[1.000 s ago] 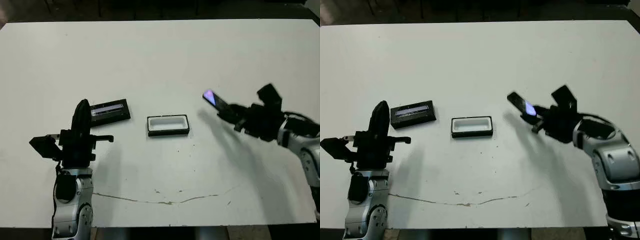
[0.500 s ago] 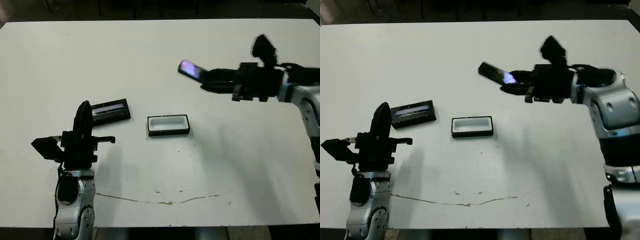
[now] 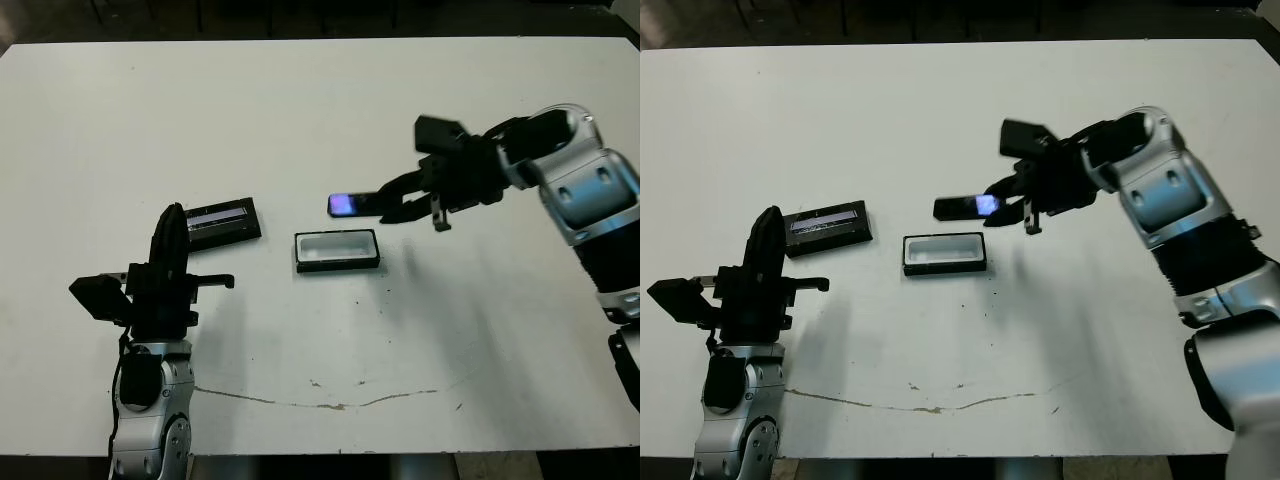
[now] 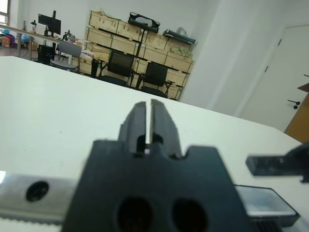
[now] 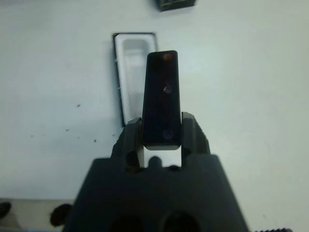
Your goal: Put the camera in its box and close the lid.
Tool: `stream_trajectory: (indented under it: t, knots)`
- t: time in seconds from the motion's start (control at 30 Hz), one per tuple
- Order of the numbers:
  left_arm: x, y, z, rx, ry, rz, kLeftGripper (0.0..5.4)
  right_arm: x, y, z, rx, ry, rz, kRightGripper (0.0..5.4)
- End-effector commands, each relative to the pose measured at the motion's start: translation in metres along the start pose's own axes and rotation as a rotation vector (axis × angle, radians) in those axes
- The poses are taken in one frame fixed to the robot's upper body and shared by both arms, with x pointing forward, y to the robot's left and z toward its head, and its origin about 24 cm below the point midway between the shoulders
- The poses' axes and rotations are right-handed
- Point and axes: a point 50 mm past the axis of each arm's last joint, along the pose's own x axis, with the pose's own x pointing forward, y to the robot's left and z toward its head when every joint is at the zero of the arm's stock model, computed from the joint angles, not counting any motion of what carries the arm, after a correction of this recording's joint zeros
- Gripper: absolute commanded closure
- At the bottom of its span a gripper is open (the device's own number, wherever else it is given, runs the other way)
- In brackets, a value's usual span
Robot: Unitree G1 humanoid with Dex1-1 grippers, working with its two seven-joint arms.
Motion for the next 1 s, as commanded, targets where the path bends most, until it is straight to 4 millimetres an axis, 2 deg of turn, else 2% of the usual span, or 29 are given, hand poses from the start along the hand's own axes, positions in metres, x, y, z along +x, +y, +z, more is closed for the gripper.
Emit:
stream_trajectory:
  t: [0.03,0.3,0.63,1.0]
  knots:
    - [-0.004,0.003,-0.006,0.001,0.039,0.016,5.4,0.006,0.0,0.006,-0.025,0.024,0.037,4.82]
    - [-0.004,0.003,-0.007,0.002,0.049,0.017,5.4,0.014,0.005,0.006,-0.039,0.007,0.1,4.82]
    - [-0.005,0.002,-0.007,0.013,0.048,0.012,5.4,0.019,0.003,0.003,-0.066,0.033,0.104,4.82]
    - [-0.006,0.002,-0.008,0.006,0.046,0.017,5.4,0.034,0.002,0.007,-0.083,0.066,0.105,4.82]
